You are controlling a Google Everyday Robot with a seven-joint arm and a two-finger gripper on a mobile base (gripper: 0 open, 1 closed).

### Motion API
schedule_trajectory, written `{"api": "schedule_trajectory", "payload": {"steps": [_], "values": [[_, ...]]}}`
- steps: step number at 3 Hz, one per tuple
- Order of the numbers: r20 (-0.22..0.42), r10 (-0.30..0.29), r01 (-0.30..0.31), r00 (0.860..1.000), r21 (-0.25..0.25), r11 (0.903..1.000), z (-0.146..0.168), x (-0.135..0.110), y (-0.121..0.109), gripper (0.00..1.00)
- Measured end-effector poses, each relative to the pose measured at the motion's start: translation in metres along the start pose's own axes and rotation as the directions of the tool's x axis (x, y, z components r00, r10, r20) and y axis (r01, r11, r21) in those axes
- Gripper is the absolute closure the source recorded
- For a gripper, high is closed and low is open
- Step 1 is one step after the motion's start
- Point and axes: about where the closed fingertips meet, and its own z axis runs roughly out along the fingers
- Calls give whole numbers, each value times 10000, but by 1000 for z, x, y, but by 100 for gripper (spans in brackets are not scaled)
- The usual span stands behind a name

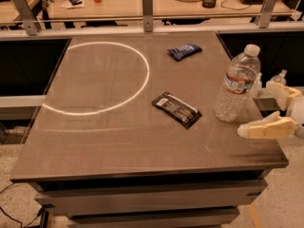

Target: Move water bottle near rxbar blueberry

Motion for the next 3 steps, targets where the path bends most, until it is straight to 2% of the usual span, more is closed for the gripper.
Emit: {"api": "schedule_trajectory", "payload": {"steps": [2, 3], "values": [[694, 7, 0, 9976, -110, 9999, 40, 5, -21, 0], [830, -49, 72, 9965, -275, 9996, 57, 3, -26, 16]]}}
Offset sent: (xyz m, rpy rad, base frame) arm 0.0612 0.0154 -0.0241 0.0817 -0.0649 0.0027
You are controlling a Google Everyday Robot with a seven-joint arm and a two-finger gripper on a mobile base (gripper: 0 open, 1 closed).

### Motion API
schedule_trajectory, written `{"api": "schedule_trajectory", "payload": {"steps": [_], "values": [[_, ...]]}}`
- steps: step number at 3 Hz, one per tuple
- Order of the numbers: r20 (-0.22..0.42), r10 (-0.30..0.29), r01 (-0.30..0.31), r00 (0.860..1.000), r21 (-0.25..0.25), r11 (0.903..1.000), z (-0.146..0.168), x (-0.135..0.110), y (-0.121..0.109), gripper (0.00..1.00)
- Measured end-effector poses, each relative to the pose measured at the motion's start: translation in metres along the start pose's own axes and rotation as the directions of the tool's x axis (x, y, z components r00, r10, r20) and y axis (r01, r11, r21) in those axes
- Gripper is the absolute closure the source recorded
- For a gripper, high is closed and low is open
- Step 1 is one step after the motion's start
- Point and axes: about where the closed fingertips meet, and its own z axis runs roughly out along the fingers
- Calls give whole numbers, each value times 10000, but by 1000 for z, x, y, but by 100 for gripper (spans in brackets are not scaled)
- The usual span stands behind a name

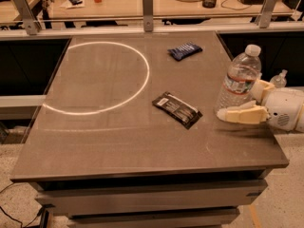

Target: Move water bottle near rxbar blueberry

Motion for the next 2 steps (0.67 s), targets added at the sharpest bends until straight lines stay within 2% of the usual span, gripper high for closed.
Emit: {"api": "schedule_trajectory", "payload": {"steps": [2], "values": [[-4, -121, 121, 9999, -297, 9995, 19, 0, -4, 63]]}}
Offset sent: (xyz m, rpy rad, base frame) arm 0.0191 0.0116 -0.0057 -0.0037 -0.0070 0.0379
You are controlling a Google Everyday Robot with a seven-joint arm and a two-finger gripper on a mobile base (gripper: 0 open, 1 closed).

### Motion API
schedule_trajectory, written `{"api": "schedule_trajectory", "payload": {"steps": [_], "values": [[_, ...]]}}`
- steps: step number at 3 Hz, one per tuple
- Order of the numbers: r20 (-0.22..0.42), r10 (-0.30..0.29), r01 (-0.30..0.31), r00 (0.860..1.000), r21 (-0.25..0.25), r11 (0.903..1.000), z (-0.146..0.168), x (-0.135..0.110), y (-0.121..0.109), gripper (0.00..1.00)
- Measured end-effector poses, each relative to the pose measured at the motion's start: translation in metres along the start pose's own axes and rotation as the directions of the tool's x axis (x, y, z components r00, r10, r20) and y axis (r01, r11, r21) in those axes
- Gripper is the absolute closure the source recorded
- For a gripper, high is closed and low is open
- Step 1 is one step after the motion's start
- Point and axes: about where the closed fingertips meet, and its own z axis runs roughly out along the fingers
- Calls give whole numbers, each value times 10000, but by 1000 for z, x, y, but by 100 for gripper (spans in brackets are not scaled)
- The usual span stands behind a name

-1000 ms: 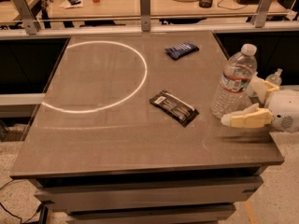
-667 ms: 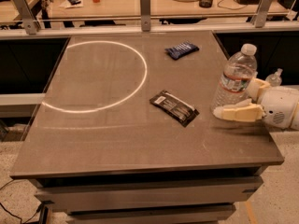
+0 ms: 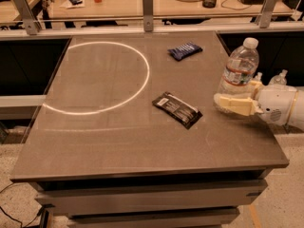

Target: Move water bottle near rxbar blueberry

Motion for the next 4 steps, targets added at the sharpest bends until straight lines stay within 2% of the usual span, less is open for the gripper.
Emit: {"api": "schedule_trajectory", "payload": {"steps": [1, 2, 3, 4], "values": [[10, -141, 141, 9999, 131, 9998, 1, -5, -4, 85], [-40, -514, 515, 9987, 788, 9956, 9, -16, -27, 100], [-427, -949, 1006, 9946, 1627, 9815, 28, -21, -65, 100], [-734, -1067, 1201, 9916, 2146, 9693, 52, -19, -104, 100]]}}
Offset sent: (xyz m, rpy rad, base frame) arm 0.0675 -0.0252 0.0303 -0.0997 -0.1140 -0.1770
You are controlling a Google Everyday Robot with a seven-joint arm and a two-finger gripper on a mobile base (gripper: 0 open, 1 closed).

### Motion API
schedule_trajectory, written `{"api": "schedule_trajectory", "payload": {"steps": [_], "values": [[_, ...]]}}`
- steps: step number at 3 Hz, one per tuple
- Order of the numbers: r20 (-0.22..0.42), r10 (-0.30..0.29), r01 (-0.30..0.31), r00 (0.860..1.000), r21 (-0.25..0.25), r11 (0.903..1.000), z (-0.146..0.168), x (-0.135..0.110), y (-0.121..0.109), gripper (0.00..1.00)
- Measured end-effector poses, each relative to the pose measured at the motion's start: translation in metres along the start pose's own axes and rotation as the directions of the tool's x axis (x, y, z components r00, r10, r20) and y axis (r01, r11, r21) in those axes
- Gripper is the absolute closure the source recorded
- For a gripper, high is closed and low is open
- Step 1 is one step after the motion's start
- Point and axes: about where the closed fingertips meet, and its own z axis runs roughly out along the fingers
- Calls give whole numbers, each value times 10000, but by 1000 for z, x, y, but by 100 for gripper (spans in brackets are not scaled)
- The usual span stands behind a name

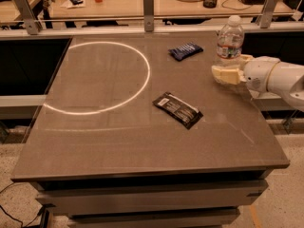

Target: Move water bottle near rxbar blueberry

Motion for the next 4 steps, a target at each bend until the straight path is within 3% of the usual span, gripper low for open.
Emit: {"api": "schedule_trajectory", "payload": {"steps": [1, 2, 3, 4], "values": [[-103, 129, -123, 9999, 592, 9982, 23, 4, -34, 100], [496, 769, -822, 9958, 1173, 9897, 32, -7, -64, 100], [721, 1174, -1272, 9905, 1505, 9804, 39, -10, -81, 100], [659, 1466, -1550, 9870, 1499, 9765, 56, -12, -85, 100]]}}
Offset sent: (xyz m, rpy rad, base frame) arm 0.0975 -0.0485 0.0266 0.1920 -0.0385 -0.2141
